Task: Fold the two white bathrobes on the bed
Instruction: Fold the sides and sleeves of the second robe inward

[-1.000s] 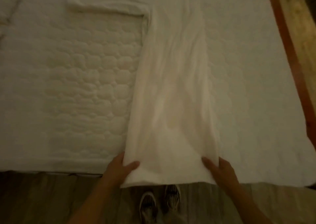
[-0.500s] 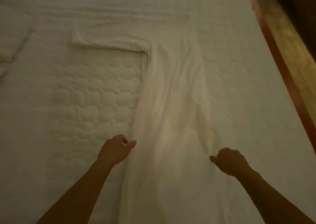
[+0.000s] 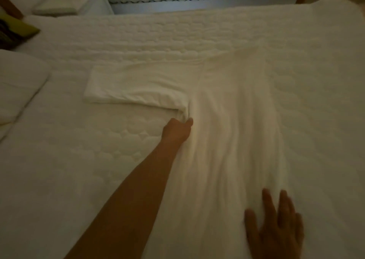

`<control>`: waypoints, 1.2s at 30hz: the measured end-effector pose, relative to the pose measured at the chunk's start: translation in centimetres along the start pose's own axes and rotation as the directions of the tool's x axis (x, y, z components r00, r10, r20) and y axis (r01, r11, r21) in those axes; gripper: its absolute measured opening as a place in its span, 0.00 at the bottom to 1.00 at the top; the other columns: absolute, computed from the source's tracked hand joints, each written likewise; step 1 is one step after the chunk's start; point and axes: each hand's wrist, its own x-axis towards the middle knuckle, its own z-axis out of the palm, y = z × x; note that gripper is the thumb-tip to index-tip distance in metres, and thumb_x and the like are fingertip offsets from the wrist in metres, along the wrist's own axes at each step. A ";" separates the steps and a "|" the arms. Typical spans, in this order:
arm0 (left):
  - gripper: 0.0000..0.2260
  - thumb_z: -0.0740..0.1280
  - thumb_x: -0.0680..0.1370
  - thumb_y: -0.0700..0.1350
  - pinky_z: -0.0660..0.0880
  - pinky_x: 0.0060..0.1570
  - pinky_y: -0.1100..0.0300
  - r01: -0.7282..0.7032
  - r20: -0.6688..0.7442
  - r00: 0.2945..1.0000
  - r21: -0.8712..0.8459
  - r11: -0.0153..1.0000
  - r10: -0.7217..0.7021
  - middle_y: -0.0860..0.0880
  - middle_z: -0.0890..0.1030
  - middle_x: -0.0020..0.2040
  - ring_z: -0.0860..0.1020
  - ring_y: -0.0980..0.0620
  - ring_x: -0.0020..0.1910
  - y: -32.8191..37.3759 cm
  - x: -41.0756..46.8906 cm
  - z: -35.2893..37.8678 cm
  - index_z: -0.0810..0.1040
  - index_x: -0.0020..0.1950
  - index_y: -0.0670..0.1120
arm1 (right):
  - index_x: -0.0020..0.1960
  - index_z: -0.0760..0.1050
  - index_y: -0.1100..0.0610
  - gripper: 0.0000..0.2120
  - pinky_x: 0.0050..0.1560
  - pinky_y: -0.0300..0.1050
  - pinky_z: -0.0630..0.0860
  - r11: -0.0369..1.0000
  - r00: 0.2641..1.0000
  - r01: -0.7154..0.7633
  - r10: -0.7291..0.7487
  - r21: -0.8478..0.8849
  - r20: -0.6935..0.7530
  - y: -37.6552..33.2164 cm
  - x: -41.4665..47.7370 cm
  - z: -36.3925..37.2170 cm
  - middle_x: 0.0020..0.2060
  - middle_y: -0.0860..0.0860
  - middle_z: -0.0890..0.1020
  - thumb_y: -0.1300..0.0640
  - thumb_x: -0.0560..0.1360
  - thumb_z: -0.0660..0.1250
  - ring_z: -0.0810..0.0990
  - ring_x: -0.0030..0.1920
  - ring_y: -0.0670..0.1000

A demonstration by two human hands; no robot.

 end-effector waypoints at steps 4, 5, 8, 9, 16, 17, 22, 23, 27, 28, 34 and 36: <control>0.14 0.65 0.79 0.53 0.74 0.50 0.59 -0.101 -0.111 0.988 0.029 0.994 0.103 0.45 0.84 0.52 0.81 0.45 0.53 1.1 2.6 0.7 0.83 0.54 0.44 | 0.66 0.79 0.58 0.31 0.71 0.66 0.63 0.999 0.991 0.005 -0.010 -0.037 -0.135 0.2 0.3 1.1 0.70 0.65 0.74 0.41 0.70 0.61 0.76 0.66 0.67; 0.12 0.65 0.79 0.51 0.71 0.47 0.60 -0.133 -0.168 0.976 0.028 0.991 0.136 0.45 0.84 0.51 0.80 0.47 0.51 1.2 3.0 0.6 0.83 0.52 0.44 | 0.64 0.80 0.59 0.31 0.71 0.67 0.63 0.999 0.990 0.013 -0.017 -0.031 -0.139 0.1 0.5 1.4 0.69 0.66 0.74 0.41 0.70 0.61 0.76 0.65 0.68; 0.12 0.61 0.82 0.47 0.69 0.48 0.57 -0.137 -0.381 0.921 -0.110 0.984 0.086 0.41 0.83 0.51 0.79 0.44 0.51 0.7 3.9 -0.7 0.80 0.52 0.41 | 0.62 0.82 0.60 0.31 0.70 0.69 0.64 0.998 0.987 0.032 -0.039 -0.050 -0.155 0.6 0.8 2.5 0.67 0.67 0.76 0.42 0.69 0.61 0.76 0.63 0.69; 0.13 0.60 0.82 0.47 0.70 0.49 0.56 -0.083 -0.400 0.916 -0.124 0.989 0.027 0.40 0.82 0.52 0.79 0.42 0.52 -0.1 4.4 -1.1 0.80 0.52 0.39 | 0.62 0.81 0.60 0.30 0.69 0.69 0.64 0.998 0.985 0.038 -0.046 -0.052 -0.168 0.8 0.9 2.8 0.66 0.68 0.76 0.42 0.69 0.61 0.77 0.62 0.69; 0.24 0.69 0.73 0.67 0.75 0.38 0.58 0.088 0.035 0.996 -0.308 0.947 -0.080 0.48 0.84 0.40 0.80 0.50 0.38 -4.3 2.4 -1.0 0.81 0.41 0.44 | 0.64 0.80 0.60 0.30 0.69 0.69 0.64 0.997 0.978 0.066 -0.074 -0.045 -0.193 0.3 0.6 2.4 0.68 0.67 0.75 0.42 0.70 0.61 0.76 0.65 0.69; 0.21 0.71 0.73 0.64 0.74 0.38 0.59 0.005 0.030 1.000 -0.255 0.967 0.002 0.51 0.83 0.39 0.79 0.52 0.38 -4.6 1.7 -0.8 0.81 0.41 0.45 | 0.66 0.79 0.59 0.30 0.70 0.67 0.64 0.996 0.982 0.069 -0.077 -0.053 -0.173 0.3 0.5 2.0 0.70 0.66 0.73 0.42 0.71 0.61 0.75 0.67 0.68; 0.15 0.69 0.78 0.55 0.72 0.43 0.55 -0.130 -0.270 0.957 -0.080 0.988 0.104 0.47 0.79 0.38 0.78 0.45 0.42 -5.8 0.9 -1.1 0.76 0.40 0.45 | 0.70 0.76 0.56 0.30 0.72 0.64 0.63 0.997 0.987 0.061 -0.066 -0.038 -0.146 0.3 -0.1 1.0 0.74 0.63 0.70 0.42 0.74 0.60 0.72 0.70 0.65; 0.17 0.69 0.77 0.58 0.75 0.48 0.54 -0.060 -0.280 0.960 -0.106 0.993 0.028 0.45 0.82 0.44 0.80 0.43 0.47 -6.2 0.8 -1.0 0.79 0.45 0.44 | 0.71 0.75 0.56 0.30 0.73 0.64 0.62 0.998 0.990 0.056 -0.060 -0.034 -0.127 0.3 -0.2 0.8 0.75 0.63 0.69 0.42 0.74 0.60 0.71 0.71 0.65; 0.31 0.70 0.68 0.69 0.80 0.56 0.48 0.017 -0.067 0.997 -0.239 0.971 -0.034 0.47 0.85 0.52 0.83 0.45 0.51 -8.2 -2.9 0.4 0.83 0.58 0.46 | 0.76 0.70 0.54 0.33 0.75 0.64 0.58 0.999 0.999 0.038 -0.038 -0.027 0.015 0.5 -0.4 0.1 0.77 0.63 0.64 0.40 0.74 0.58 0.65 0.76 0.64; 0.30 0.72 0.66 0.68 0.81 0.55 0.48 -0.007 -0.037 0.999 -0.264 0.964 -0.003 0.48 0.86 0.52 0.83 0.47 0.51 -9.1 -4.1 0.6 0.83 0.58 0.47 | 0.77 0.68 0.53 0.34 0.76 0.64 0.56 0.999 0.998 0.031 -0.029 -0.036 0.058 0.6 -0.5 -0.2 0.77 0.63 0.63 0.39 0.74 0.57 0.63 0.77 0.64; 0.17 0.77 0.70 0.59 0.79 0.45 0.52 -0.053 -0.235 0.971 -0.373 0.926 -0.039 0.47 0.85 0.42 0.82 0.48 0.40 -12.6 -7.6 -0.4 0.83 0.44 0.46 | 0.81 0.57 0.46 0.34 0.78 0.62 0.50 0.996 0.979 0.033 -0.016 -0.083 0.205 0.6 -0.6 -1.3 0.80 0.60 0.58 0.36 0.77 0.52 0.55 0.79 0.61; 0.16 0.75 0.72 0.59 0.78 0.45 0.53 -0.031 -0.182 0.983 -0.298 0.954 -0.025 0.48 0.85 0.40 0.81 0.47 0.40 -14.0 -9.2 -0.4 0.84 0.43 0.45 | 0.82 0.51 0.45 0.34 0.79 0.62 0.48 0.995 0.962 0.052 -0.027 -0.084 0.271 1.0 -1.0 -1.8 0.81 0.59 0.54 0.35 0.78 0.49 0.51 0.80 0.60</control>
